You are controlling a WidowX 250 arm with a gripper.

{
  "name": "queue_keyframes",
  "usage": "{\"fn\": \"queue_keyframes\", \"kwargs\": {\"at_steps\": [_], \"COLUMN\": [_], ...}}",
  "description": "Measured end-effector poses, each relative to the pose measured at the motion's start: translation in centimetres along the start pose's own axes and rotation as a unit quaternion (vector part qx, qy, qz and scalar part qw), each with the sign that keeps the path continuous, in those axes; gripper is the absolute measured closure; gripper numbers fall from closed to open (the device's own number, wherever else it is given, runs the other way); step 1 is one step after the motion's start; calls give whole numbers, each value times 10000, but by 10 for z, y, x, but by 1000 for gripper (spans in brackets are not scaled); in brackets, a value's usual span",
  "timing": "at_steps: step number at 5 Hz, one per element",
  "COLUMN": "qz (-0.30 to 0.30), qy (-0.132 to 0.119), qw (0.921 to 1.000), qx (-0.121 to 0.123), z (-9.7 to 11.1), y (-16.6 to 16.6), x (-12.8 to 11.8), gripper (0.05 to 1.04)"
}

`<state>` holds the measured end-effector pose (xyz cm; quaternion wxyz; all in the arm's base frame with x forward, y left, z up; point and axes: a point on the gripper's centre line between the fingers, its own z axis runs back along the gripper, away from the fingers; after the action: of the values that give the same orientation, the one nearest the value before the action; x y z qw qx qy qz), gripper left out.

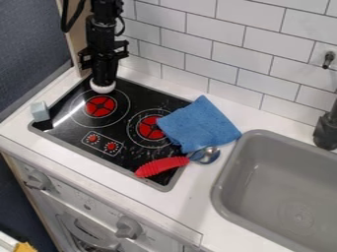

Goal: Move the mushroom to the top left of the stove

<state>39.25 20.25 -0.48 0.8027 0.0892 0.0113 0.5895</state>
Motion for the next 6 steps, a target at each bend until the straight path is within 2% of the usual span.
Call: {"fn": "queue_keyframes", "kwargs": {"at_steps": [1, 3, 4, 5, 6], "qz": [21, 63, 187, 332, 370], "qy": [32, 89, 165, 132, -32], "qw": [10000, 9999, 9997, 9993, 9982], "qx": [46, 40, 67, -116, -472], "z": [-3, -8, -9, 9, 43], "y": [-3, -2, 4, 11, 17], "x": [3, 0, 3, 6, 3], "gripper": [799, 208, 70, 74, 81]}}
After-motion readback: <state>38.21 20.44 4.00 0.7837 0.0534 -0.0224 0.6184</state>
